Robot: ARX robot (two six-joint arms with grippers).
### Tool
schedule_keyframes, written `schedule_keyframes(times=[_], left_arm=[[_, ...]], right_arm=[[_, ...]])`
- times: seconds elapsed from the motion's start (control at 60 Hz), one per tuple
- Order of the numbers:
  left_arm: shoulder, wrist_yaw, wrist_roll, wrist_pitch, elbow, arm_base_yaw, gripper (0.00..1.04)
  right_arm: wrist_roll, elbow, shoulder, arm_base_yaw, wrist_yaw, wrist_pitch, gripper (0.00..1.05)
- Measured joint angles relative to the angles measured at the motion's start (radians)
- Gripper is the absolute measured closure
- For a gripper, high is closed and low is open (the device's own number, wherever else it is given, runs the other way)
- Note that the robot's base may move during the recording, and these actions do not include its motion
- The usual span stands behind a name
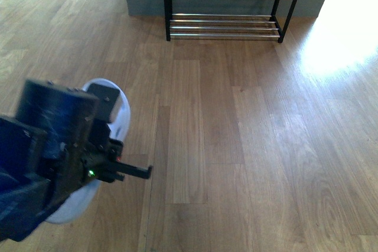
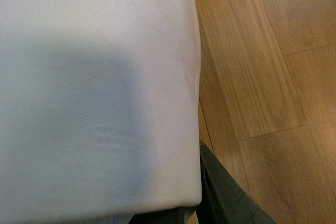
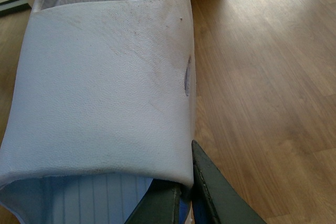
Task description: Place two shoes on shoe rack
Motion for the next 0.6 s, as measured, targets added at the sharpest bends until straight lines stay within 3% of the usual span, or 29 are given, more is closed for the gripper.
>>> schedule_keyframes(times=[0.217, 0.417, 0.433, 0.6], left_arm=[[-0.639, -0.087, 0.039, -0.310, -0.146, 0.077, 1.03], [-0.961, -0.142, 0.054, -0.493, -0.206, 0.082, 1.03], [-1.330, -0.262, 0.058, -0.687, -0.262, 0.004, 1.03], [-1.327, -0.260, 0.058, -0.689, -0.266, 0.003, 1.03]], right_arm=[[0.000, 0.000, 0.000, 0.000, 0.000, 0.000, 1.03], [0.000, 0.000, 0.000, 0.000, 0.000, 0.000, 1.03], [0.000, 0.000, 0.000, 0.000, 0.000, 0.000, 1.03], [0.000, 0.000, 0.000, 0.000, 0.000, 0.000, 1.03]])
